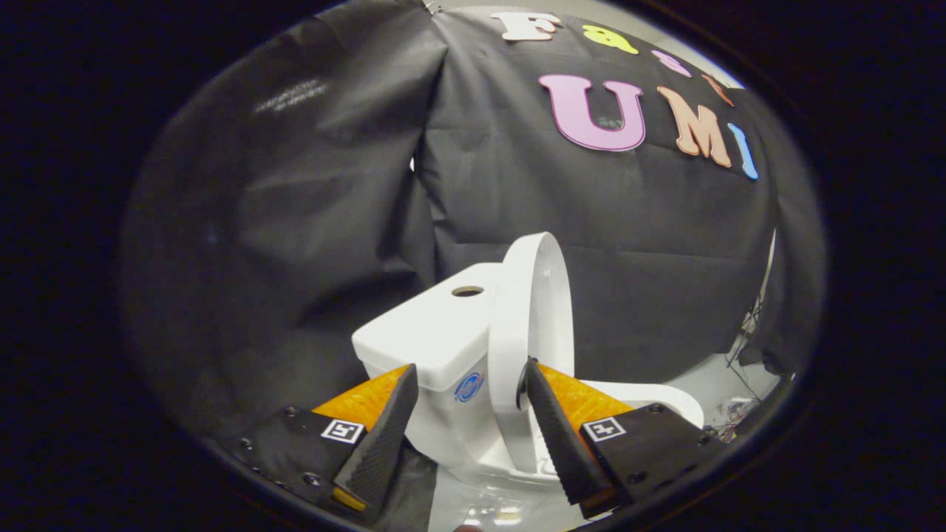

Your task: Open the toilet lid.

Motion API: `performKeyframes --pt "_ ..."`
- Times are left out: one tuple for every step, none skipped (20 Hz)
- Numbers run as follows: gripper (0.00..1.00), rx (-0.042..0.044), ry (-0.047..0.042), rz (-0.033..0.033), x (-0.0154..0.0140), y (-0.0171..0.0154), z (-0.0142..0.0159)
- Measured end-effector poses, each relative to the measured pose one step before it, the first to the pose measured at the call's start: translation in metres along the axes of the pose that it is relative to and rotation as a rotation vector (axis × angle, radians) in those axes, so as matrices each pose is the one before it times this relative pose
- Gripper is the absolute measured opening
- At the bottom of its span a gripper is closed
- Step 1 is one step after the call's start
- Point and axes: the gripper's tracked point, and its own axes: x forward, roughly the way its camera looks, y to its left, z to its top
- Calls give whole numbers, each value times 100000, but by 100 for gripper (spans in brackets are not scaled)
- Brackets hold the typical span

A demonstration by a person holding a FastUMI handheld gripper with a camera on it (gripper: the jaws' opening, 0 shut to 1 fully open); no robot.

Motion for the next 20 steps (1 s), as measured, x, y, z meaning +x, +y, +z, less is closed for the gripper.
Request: performKeyframes --pt "92 1379 -1756 711 -511 -121 550" --pt "92 1333 -1685 685 -398 -179 622" --pt "92 1137 -1693 469 -422 -308 714" --pt "92 854 -1657 1049 -595 -152 628" --pt "93 72 -1461 958 -460 -197 522" --pt "94 -585 -1353 7 -455 -310 479" --pt "95 -655 -1587 58 -605 -367 706" --pt "96 -621 -1309 583 -453 -137 394" --pt "97 -987 -455 494 -267 -225 367" --pt "99 -1891 293 743 -97 -308 214" --pt "99 -1940 1381 794 -190 -303 122" --pt "99 -2343 1277 1339 -321 -252 -121" --pt "99 -2331 611 299 -366 -506 164" --pt "99 -1245 361 -570 -387 -653 -70" --pt "99 469 -274 150 -297 -487 193" --pt "99 1603 -756 -107 -151 -412 141" --pt "99 1425 -487 -548 -294 -428 282" --pt "99 615 -69 -776 -281 -431 47" --pt "99 25 -8 -701 -302 -514 149" --pt "99 62 -304 -135 -292 -451 177"
